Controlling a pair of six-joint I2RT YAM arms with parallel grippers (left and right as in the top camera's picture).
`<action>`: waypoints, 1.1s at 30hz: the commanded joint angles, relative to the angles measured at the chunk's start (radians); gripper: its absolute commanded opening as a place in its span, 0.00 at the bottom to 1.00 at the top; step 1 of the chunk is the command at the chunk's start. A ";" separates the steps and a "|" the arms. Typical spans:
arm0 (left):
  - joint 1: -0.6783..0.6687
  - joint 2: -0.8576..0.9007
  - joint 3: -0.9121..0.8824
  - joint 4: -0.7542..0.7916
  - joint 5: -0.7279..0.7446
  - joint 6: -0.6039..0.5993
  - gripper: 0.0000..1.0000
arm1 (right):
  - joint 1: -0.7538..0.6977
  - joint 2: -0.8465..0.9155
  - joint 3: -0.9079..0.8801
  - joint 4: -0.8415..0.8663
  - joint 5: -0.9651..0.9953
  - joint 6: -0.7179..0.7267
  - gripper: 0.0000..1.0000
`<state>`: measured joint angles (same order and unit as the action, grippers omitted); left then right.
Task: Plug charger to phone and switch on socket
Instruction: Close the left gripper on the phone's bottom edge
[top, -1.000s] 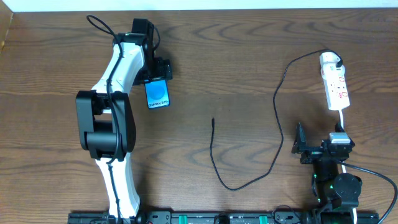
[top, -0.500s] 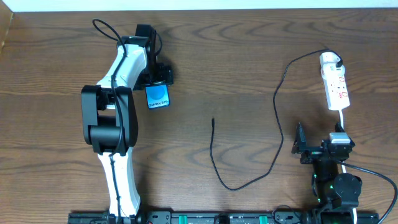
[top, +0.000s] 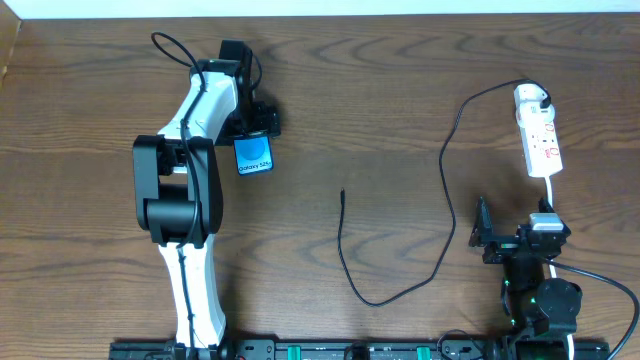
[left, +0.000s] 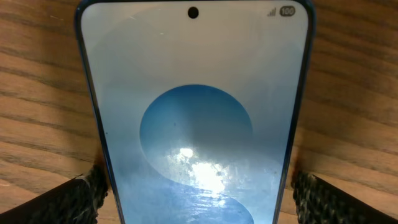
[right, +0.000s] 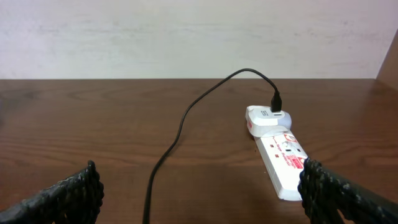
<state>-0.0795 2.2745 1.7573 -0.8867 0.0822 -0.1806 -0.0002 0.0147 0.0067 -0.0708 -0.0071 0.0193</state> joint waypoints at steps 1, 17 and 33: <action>0.005 0.043 0.012 0.000 0.011 -0.001 0.98 | 0.015 -0.006 -0.001 -0.005 0.005 0.014 0.99; 0.005 0.043 0.012 -0.001 0.012 -0.001 0.91 | 0.015 -0.006 -0.001 -0.005 0.005 0.014 0.99; 0.003 0.043 0.012 -0.006 0.012 -0.001 0.79 | 0.015 -0.006 -0.001 -0.005 0.005 0.014 0.99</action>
<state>-0.0738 2.2776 1.7611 -0.8909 0.0723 -0.1833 -0.0002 0.0147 0.0067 -0.0708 -0.0071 0.0189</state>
